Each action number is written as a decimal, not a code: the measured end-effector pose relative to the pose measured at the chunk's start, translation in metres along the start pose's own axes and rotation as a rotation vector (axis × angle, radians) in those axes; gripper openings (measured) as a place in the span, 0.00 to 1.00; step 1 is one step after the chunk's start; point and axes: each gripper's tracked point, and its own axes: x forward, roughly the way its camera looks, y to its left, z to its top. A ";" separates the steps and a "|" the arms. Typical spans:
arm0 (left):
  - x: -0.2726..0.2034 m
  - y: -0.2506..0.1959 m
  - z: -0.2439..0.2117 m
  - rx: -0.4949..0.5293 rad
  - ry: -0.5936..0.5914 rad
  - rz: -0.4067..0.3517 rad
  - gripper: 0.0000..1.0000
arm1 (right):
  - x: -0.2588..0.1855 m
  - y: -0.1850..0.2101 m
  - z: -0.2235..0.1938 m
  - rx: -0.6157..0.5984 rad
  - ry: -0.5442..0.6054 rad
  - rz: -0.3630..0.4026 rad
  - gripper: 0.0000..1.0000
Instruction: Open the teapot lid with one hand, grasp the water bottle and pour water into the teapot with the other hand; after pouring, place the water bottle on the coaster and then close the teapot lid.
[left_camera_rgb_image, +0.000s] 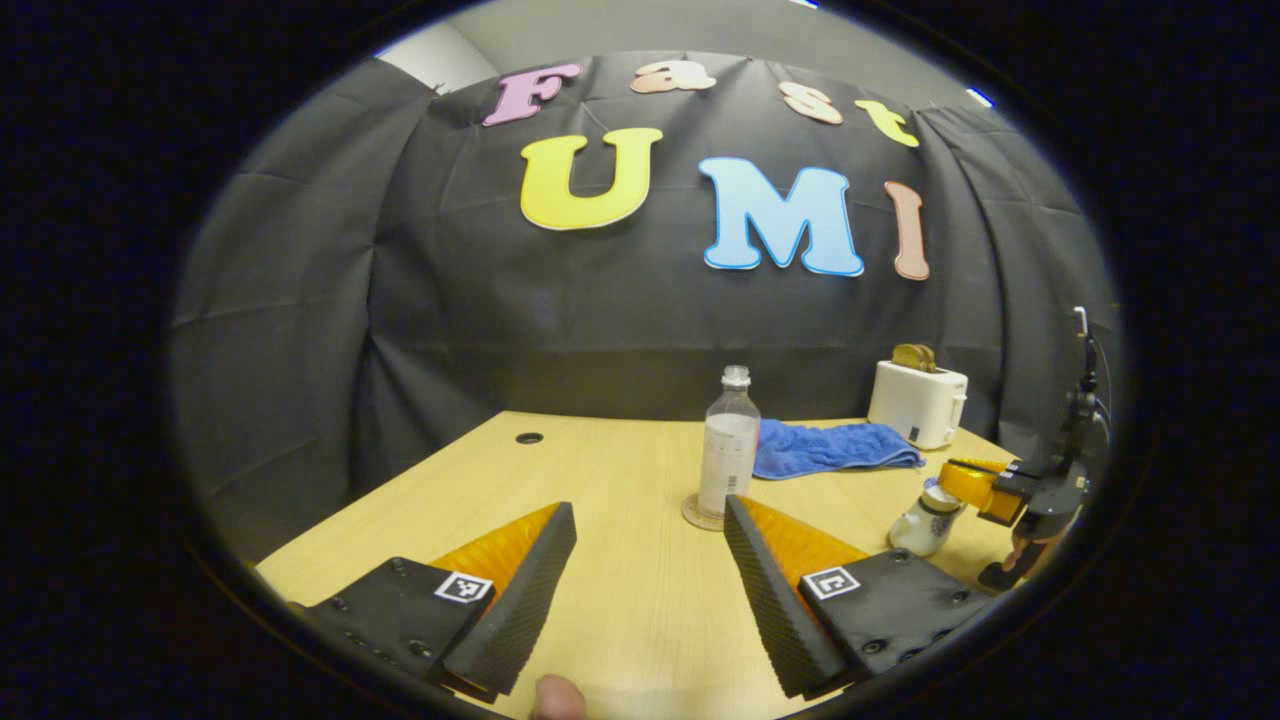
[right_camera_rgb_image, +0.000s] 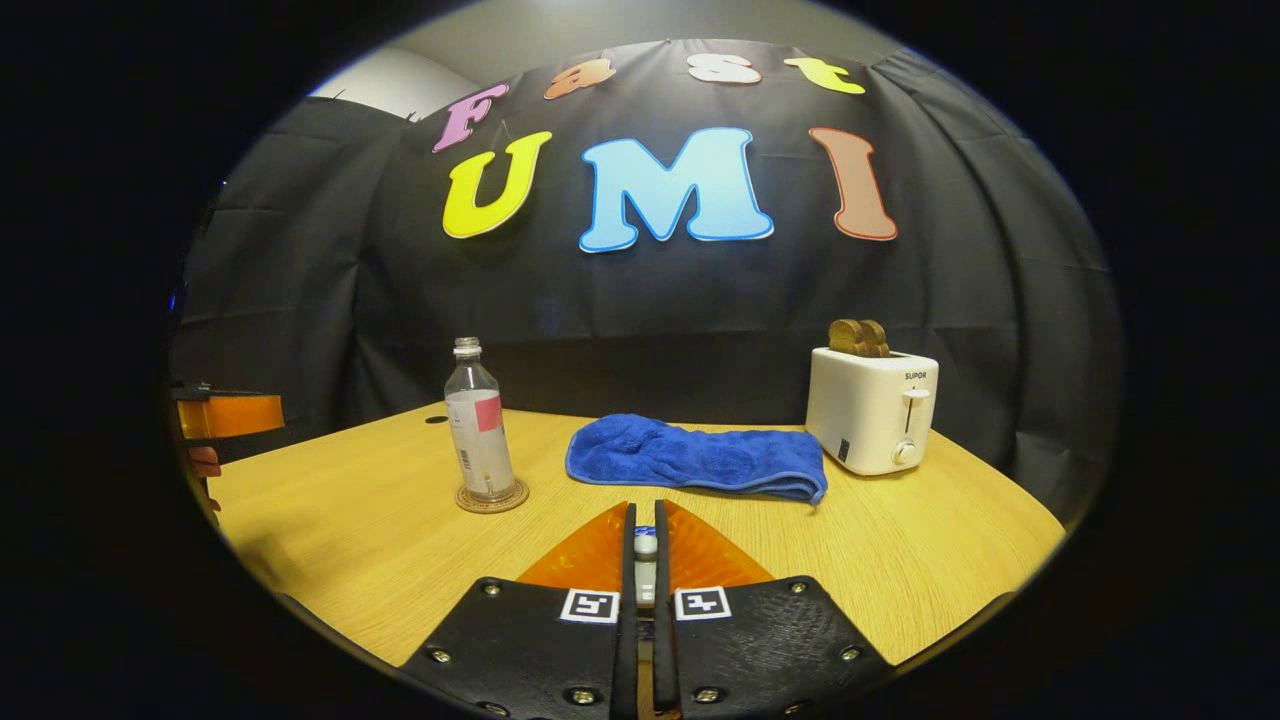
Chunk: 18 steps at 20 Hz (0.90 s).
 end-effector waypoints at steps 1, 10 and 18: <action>-0.002 -0.001 0.003 -0.002 -0.008 -0.003 1.00 | 0.000 0.000 -0.003 0.005 0.004 0.000 0.06; -0.004 -0.018 0.008 0.018 -0.014 -0.023 1.00 | 0.000 -0.004 -0.011 0.013 0.015 -0.017 0.06; -0.013 -0.018 0.005 0.018 -0.013 -0.013 1.00 | 0.002 -0.003 -0.016 -0.014 0.031 -0.039 0.11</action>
